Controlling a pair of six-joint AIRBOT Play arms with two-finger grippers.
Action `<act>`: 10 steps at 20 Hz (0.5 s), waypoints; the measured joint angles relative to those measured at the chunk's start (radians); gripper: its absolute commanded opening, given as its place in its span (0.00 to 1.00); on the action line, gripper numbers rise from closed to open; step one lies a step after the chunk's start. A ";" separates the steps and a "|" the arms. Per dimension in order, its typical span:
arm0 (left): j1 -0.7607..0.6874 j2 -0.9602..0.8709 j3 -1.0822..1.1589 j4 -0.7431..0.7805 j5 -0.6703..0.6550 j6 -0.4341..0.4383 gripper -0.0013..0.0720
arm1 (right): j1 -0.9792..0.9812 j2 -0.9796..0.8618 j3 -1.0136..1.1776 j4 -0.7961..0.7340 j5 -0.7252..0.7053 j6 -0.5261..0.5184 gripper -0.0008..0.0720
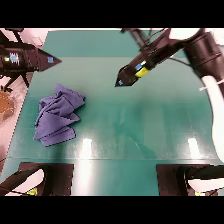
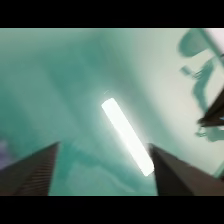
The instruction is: Fold the shirts.
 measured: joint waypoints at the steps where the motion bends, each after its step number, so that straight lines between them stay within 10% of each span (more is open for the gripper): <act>1: 0.009 0.006 0.001 0.071 -0.016 -0.020 0.97 | 0.022 -0.017 0.000 -0.001 -0.001 -0.009 0.75; 10: -0.004 0.039 0.002 0.563 -0.208 0.037 0.96 | 0.087 -0.089 0.000 -0.008 -0.015 -0.078 0.76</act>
